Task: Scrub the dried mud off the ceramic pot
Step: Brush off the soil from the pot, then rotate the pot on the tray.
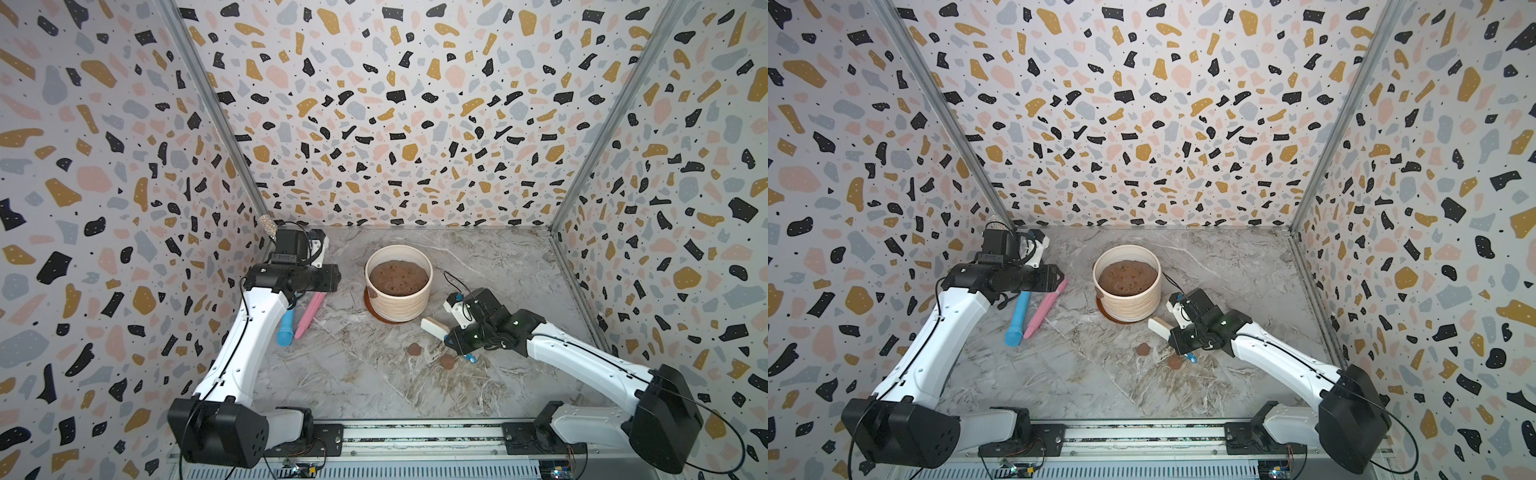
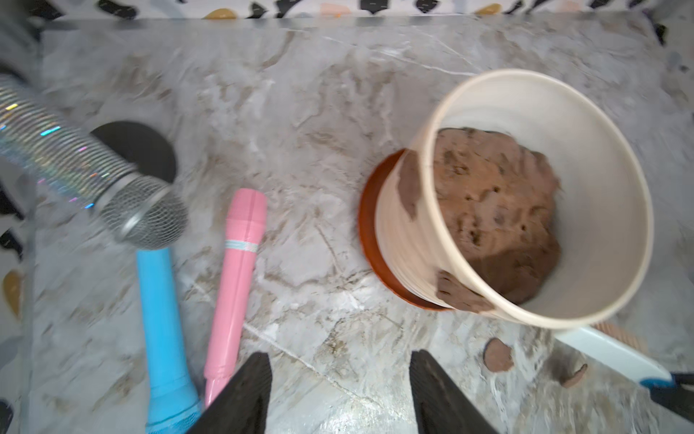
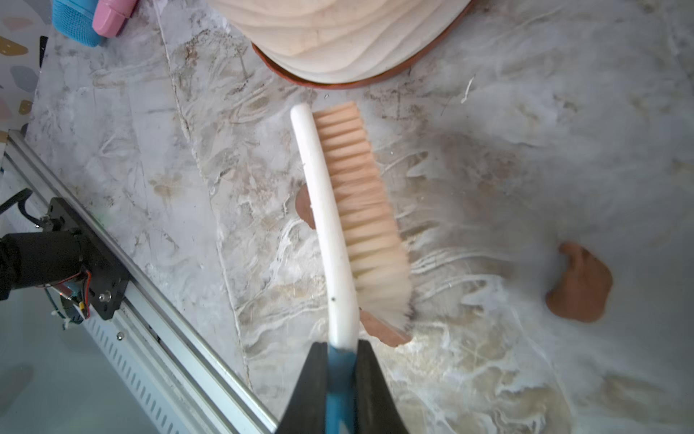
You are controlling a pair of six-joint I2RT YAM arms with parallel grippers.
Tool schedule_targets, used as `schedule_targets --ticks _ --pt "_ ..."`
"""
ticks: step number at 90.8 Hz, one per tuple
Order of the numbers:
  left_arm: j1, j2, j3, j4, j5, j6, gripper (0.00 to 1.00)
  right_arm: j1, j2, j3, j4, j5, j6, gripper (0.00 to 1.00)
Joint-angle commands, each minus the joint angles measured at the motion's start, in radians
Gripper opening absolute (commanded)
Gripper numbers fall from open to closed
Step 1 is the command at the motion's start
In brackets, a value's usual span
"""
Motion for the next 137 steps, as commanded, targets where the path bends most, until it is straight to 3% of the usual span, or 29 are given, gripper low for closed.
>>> schedule_targets --ticks 1,16,25,37,43,52,71,91,104,121,137 --pt "-0.060 0.000 0.080 -0.048 0.203 0.296 0.61 -0.007 -0.126 -0.003 -0.110 0.031 -0.023 0.00" --pt "-0.177 0.088 0.205 -0.210 0.326 0.645 0.60 -0.048 -0.268 0.030 -0.243 0.151 -0.009 0.00" --pt "-0.271 0.150 0.250 -0.275 0.321 0.819 0.60 -0.095 -0.307 0.077 -0.306 0.186 -0.001 0.00" --pt "-0.376 0.263 0.326 -0.324 0.240 0.919 0.66 -0.148 -0.338 0.135 -0.357 0.217 0.004 0.00" --pt "-0.396 0.343 0.387 -0.378 0.214 0.962 0.64 -0.163 -0.351 0.155 -0.372 0.222 -0.002 0.00" --pt "-0.414 0.449 0.478 -0.435 0.146 0.961 0.53 -0.170 -0.375 0.170 -0.381 0.223 -0.005 0.00" --pt "-0.437 0.541 0.516 -0.451 0.071 0.955 0.52 -0.171 -0.398 0.156 -0.381 0.211 -0.006 0.00" --pt "-0.464 0.590 0.504 -0.462 0.014 0.940 0.43 -0.171 -0.397 0.156 -0.378 0.210 -0.009 0.00" --pt "-0.484 0.641 0.514 -0.475 -0.045 0.915 0.24 -0.171 -0.396 0.149 -0.363 0.216 -0.008 0.00" --pt "-0.528 0.649 0.582 -0.486 -0.012 0.795 0.11 -0.172 -0.393 0.134 -0.275 0.217 0.027 0.00" --pt "-0.597 0.627 0.596 -0.393 -0.077 0.612 0.07 -0.172 -0.384 0.137 -0.233 0.218 0.008 0.00"
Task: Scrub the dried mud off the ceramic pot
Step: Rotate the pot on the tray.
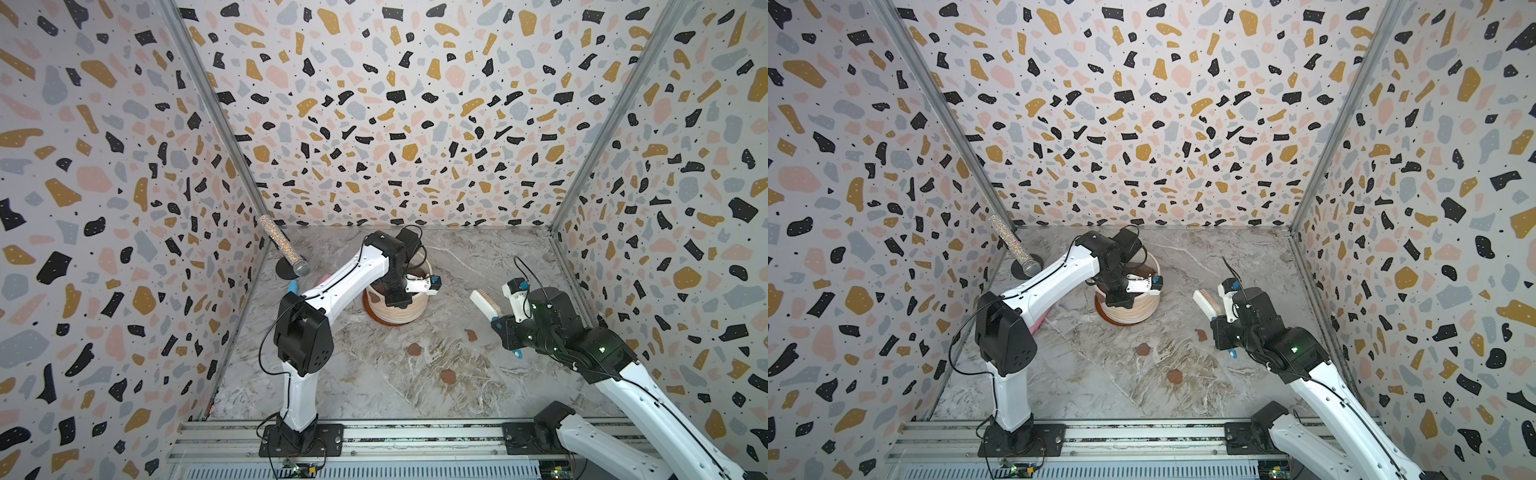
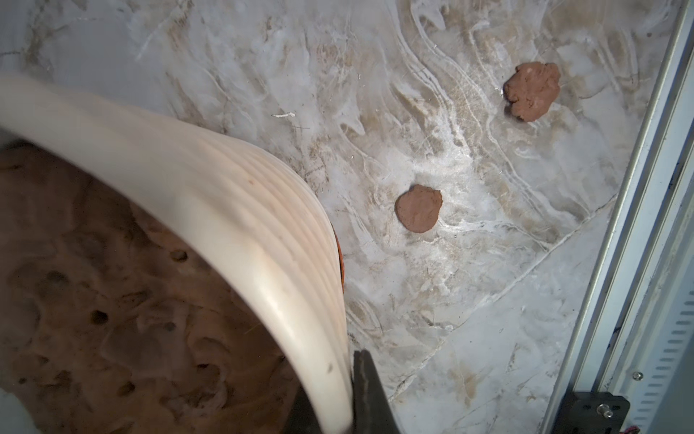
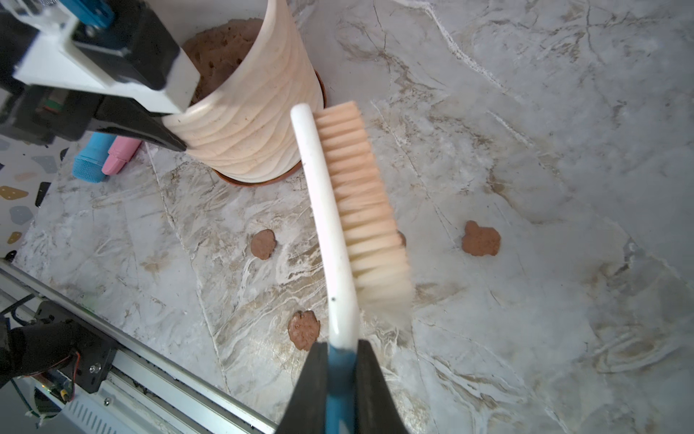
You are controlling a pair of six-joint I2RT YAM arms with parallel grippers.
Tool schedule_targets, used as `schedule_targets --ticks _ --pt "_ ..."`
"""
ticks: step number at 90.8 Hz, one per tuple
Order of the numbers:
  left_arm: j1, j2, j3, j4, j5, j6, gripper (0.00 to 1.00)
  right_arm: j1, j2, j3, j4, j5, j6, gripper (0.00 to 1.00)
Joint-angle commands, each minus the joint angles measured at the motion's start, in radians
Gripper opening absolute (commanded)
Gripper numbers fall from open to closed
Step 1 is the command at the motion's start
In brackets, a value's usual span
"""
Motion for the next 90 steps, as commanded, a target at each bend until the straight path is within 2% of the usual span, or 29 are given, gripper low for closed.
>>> schedule_targets --ticks 1,14,31,46,56,64,72,80,90 --pt "-0.062 -0.037 0.048 0.048 -0.013 -0.162 0.07 -0.003 -0.001 0.008 0.057 0.014 -0.010 0.00" --pt "-0.106 -0.031 0.050 0.159 -0.122 -0.368 0.00 -0.003 -0.024 0.010 0.058 0.083 -0.055 0.00" --pt "-0.116 0.024 0.113 0.246 -0.160 -0.677 0.00 -0.003 -0.059 0.000 0.065 0.117 -0.113 0.00" --pt "-0.118 0.134 0.256 0.273 -0.264 -0.879 0.00 -0.003 -0.115 -0.080 0.122 0.043 -0.226 0.00" --pt "-0.118 0.214 0.363 0.274 -0.329 -0.985 0.00 -0.003 -0.176 -0.145 0.153 0.060 -0.277 0.00" --pt "-0.118 0.262 0.438 0.268 -0.350 -1.070 0.00 -0.003 -0.182 -0.165 0.132 -0.014 -0.357 0.00" --pt "-0.117 0.290 0.484 0.265 -0.329 -1.141 0.01 -0.002 -0.123 -0.149 0.078 -0.129 -0.417 0.00" --pt "-0.116 0.302 0.517 0.268 -0.274 -1.173 0.16 0.001 -0.038 -0.132 0.061 -0.248 -0.467 0.00" --pt "-0.104 0.273 0.529 0.267 -0.217 -1.179 0.26 0.011 0.040 -0.129 0.134 -0.346 -0.505 0.00"
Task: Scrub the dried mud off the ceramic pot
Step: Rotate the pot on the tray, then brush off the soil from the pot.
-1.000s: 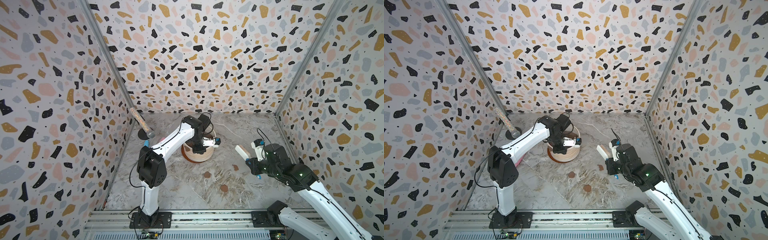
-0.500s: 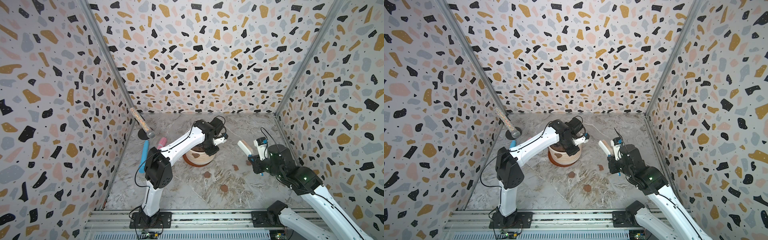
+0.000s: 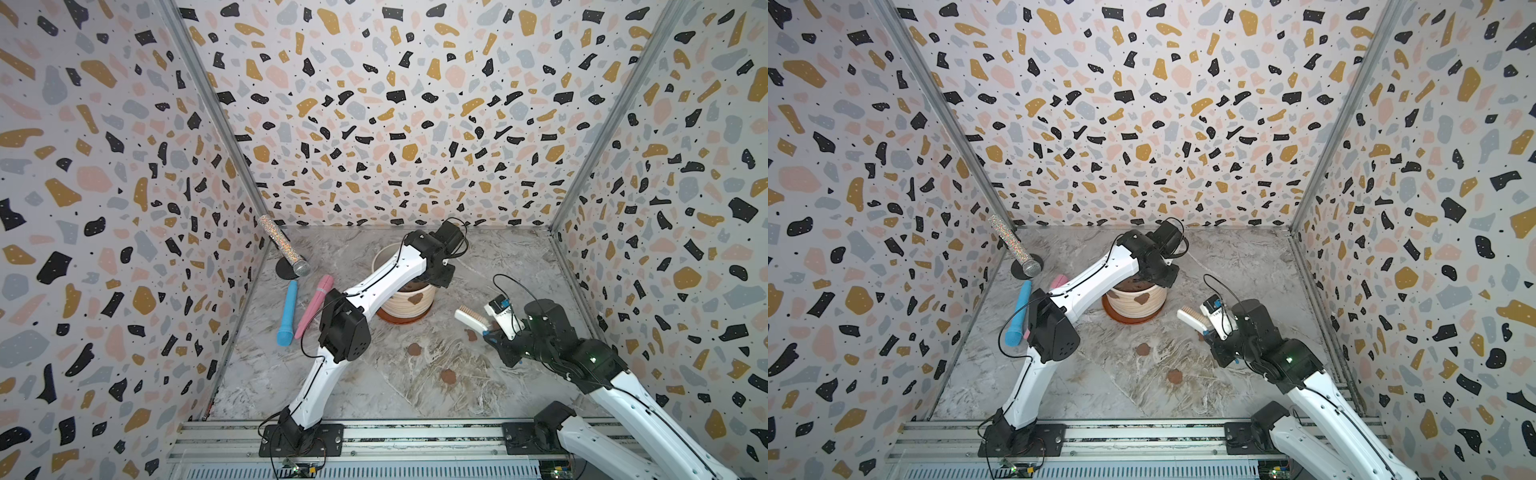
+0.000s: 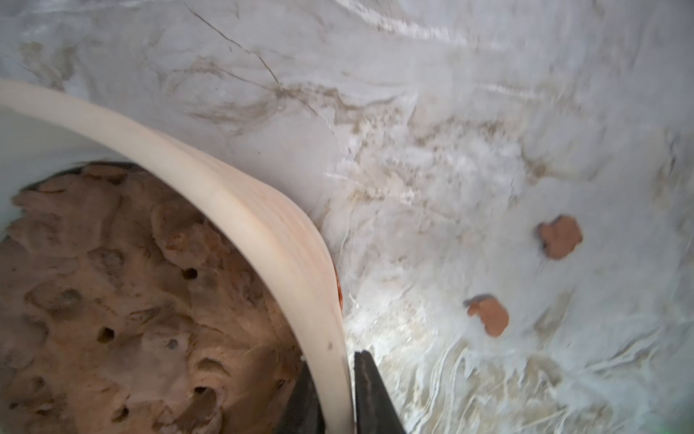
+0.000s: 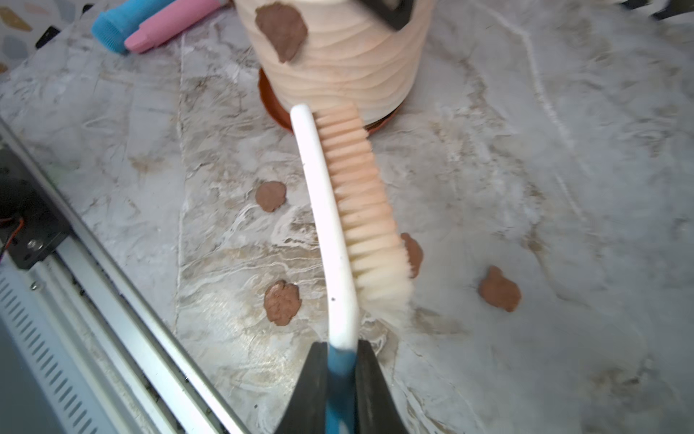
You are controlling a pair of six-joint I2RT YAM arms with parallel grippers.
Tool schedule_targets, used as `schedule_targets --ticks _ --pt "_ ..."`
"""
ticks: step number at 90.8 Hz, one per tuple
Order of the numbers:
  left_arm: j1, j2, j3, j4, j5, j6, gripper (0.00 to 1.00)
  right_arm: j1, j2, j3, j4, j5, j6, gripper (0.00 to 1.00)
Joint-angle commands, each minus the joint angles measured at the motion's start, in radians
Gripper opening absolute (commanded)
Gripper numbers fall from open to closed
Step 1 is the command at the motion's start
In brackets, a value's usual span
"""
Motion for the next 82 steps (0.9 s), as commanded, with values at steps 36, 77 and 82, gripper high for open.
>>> schedule_targets --ticks 36,77,82 --pt "0.165 -0.461 -0.248 0.129 -0.001 0.138 0.47 0.094 0.439 0.241 0.249 -0.227 -0.174 0.00" --pt "0.445 -0.829 -0.820 0.276 0.051 0.200 0.53 -0.041 0.652 0.370 0.223 -0.294 -0.151 0.00" --pt "0.446 -0.836 -0.845 0.285 0.061 0.196 0.54 -0.052 0.643 0.352 0.227 -0.289 -0.152 0.00"
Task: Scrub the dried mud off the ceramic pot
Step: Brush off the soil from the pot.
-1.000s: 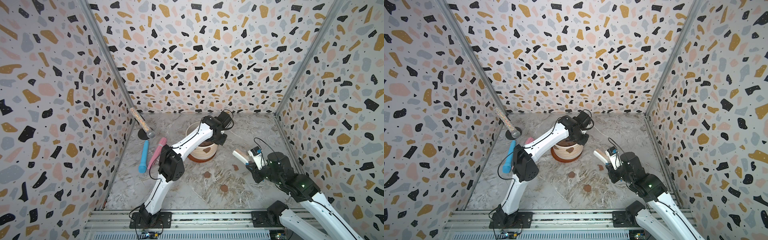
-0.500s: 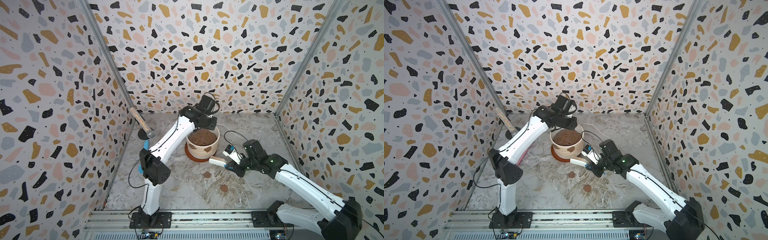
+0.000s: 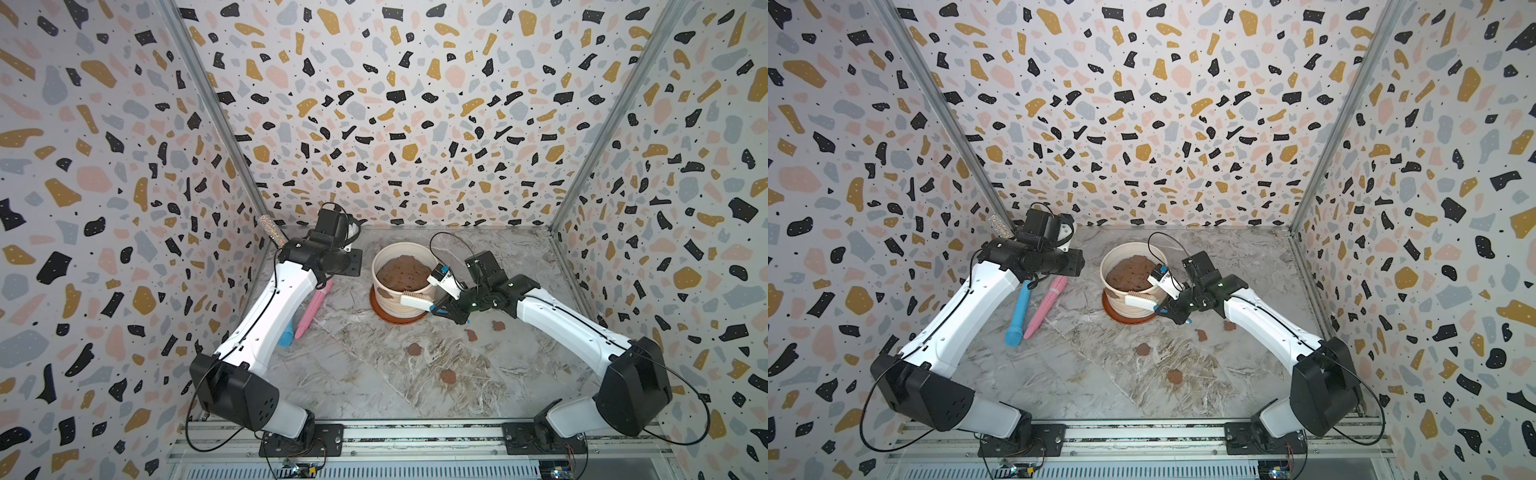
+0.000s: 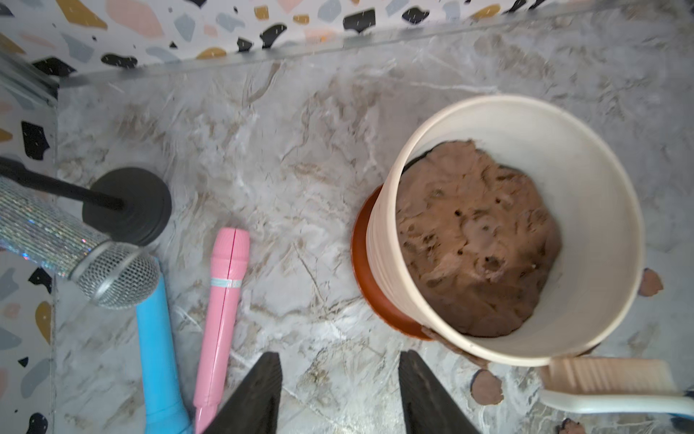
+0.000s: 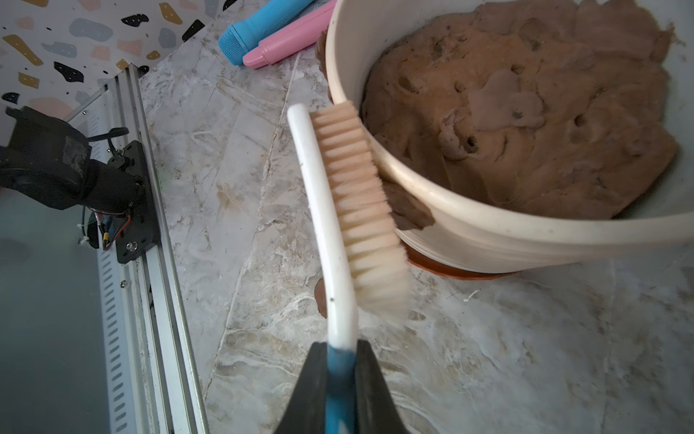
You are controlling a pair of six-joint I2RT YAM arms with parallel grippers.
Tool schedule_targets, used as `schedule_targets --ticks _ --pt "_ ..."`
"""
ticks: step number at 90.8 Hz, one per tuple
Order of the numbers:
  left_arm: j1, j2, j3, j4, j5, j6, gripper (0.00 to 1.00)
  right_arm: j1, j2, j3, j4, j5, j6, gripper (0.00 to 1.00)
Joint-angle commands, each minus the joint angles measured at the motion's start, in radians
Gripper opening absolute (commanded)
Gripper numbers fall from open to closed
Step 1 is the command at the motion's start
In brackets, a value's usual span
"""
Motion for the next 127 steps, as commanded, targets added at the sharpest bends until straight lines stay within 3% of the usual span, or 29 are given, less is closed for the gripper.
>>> schedule_targets --ticks 1,45,69,81,91,100,105,112,127 --pt "-0.001 -0.045 -0.044 0.074 0.030 0.019 0.54 -0.044 -0.020 0.000 0.009 0.040 0.014 0.00" --pt "-0.001 0.000 -0.080 0.082 0.089 0.006 0.52 -0.114 -0.119 -0.225 0.067 0.061 0.066 0.00" --pt "-0.002 -0.002 -0.091 0.095 0.107 0.041 0.52 -0.114 -0.290 -0.281 -0.027 0.053 0.127 0.00" --pt "-0.001 0.006 -0.081 0.094 0.101 0.048 0.52 -0.114 -0.376 -0.273 -0.087 -0.014 0.148 0.00" --pt "-0.001 0.011 -0.086 0.093 0.092 0.042 0.53 -0.077 -0.384 -0.234 -0.102 -0.046 0.167 0.00" --pt "0.010 -0.001 -0.091 0.091 0.070 0.061 0.54 0.044 -0.358 -0.197 -0.028 0.050 0.229 0.00" --pt "0.030 -0.019 -0.090 0.076 0.068 0.100 0.65 0.124 -0.334 -0.161 0.016 0.124 0.310 0.00" --pt "0.074 -0.070 -0.116 0.075 0.066 0.132 0.97 0.205 -0.279 -0.080 0.030 0.219 0.436 0.00" --pt "0.172 -0.195 -0.217 0.107 0.075 0.183 1.00 0.333 -0.136 0.060 0.084 0.392 0.569 0.00"
